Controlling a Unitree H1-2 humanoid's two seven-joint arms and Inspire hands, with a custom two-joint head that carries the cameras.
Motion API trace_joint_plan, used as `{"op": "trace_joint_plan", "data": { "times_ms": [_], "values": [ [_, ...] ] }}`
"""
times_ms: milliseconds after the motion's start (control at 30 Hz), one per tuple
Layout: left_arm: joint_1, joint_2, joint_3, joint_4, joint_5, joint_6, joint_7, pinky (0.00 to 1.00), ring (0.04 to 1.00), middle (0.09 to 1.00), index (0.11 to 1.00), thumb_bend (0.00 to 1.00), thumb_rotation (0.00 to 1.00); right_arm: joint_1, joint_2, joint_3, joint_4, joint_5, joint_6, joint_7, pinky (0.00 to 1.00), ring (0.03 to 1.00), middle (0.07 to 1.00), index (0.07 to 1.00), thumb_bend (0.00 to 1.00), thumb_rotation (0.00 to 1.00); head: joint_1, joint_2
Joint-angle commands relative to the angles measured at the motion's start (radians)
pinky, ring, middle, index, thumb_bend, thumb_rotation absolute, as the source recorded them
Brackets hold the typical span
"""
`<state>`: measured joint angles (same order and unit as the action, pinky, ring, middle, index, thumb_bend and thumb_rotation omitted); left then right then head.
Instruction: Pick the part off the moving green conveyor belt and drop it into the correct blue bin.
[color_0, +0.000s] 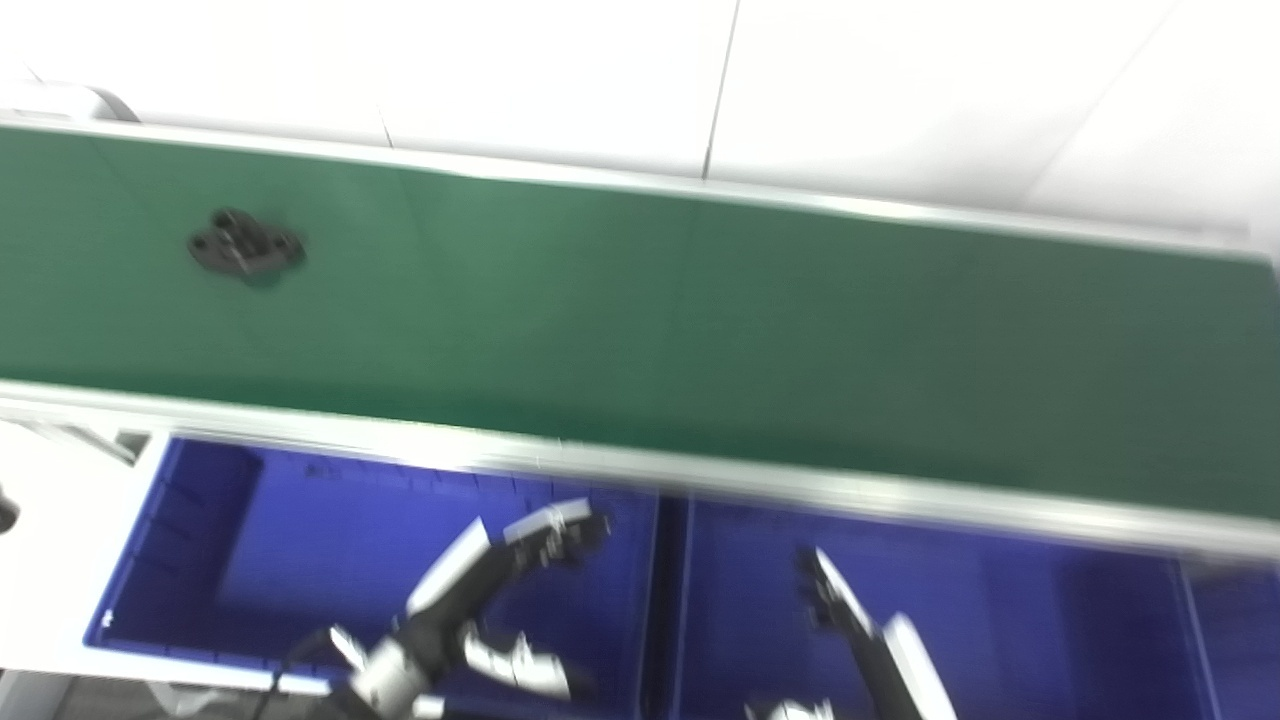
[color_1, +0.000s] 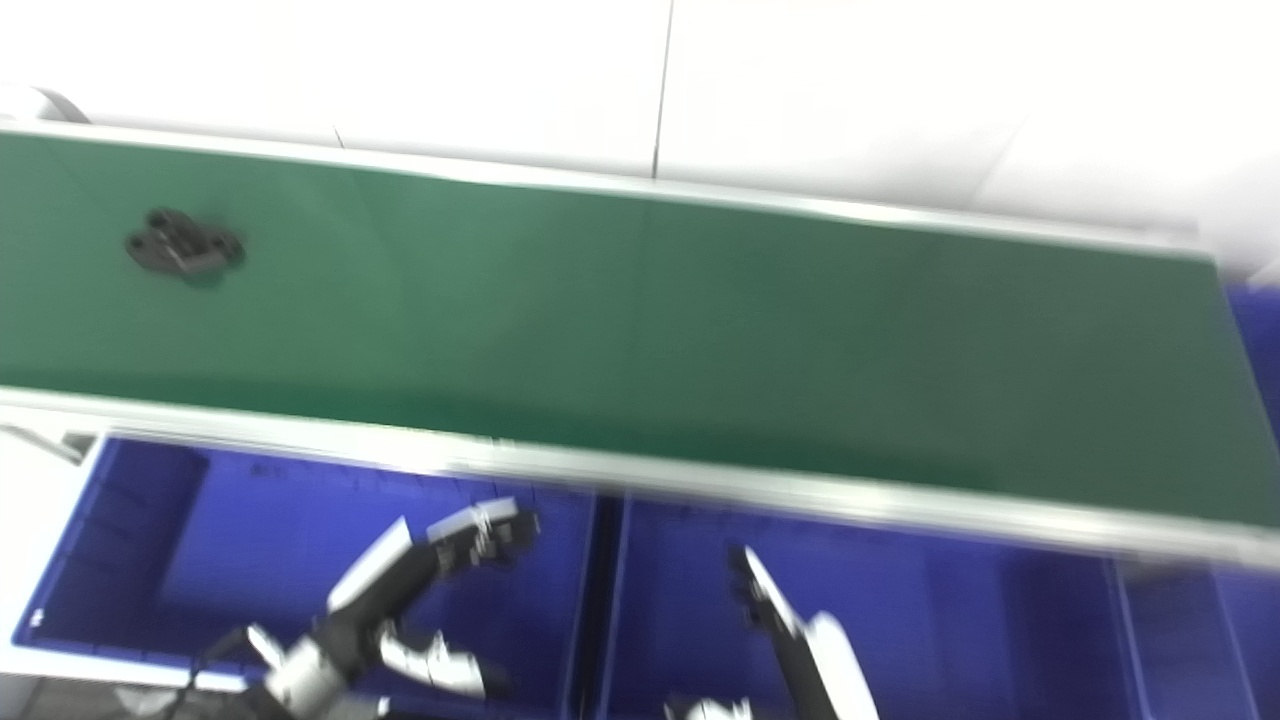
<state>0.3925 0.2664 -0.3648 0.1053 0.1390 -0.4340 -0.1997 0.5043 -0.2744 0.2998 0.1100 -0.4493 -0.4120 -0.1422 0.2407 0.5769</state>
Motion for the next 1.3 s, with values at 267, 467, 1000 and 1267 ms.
{"op": "trace_joint_plan", "data": {
  "times_ms": [267,467,1000,1267],
  "values": [
    [-0.023,0.013,-0.042,0.025,-0.006,-0.036,0.049,0.73,0.791,0.818,0.805,0.86,0.13,-0.011,-0.026,0.029,0.032,0.038,-0.057,-0.052,0.78,0.882,0.946,0.996,0.81,0.42,0.052,-0.051],
    [-0.036,0.018,-0.055,0.037,-0.011,-0.036,0.059,0.71,0.775,0.811,0.798,0.86,0.15,-0.025,-0.036,0.06,0.053,0.053,-0.058,-0.091,0.81,0.894,0.94,0.989,0.82,0.39,0.04,-0.054],
    [-0.041,0.023,-0.063,0.04,-0.004,-0.036,0.075,0.71,0.777,0.813,0.795,0.87,0.15,-0.025,-0.081,0.137,-0.005,0.029,-0.058,-0.255,0.74,0.815,0.866,0.93,0.82,0.38,0.01,-0.04],
    [-0.046,0.022,-0.066,0.04,-0.004,-0.036,0.084,0.72,0.785,0.811,0.798,0.87,0.15,-0.043,-0.155,0.251,-0.16,-0.007,-0.058,-0.519,0.68,0.752,0.795,0.859,0.85,0.33,0.006,-0.034]
  ]
}}
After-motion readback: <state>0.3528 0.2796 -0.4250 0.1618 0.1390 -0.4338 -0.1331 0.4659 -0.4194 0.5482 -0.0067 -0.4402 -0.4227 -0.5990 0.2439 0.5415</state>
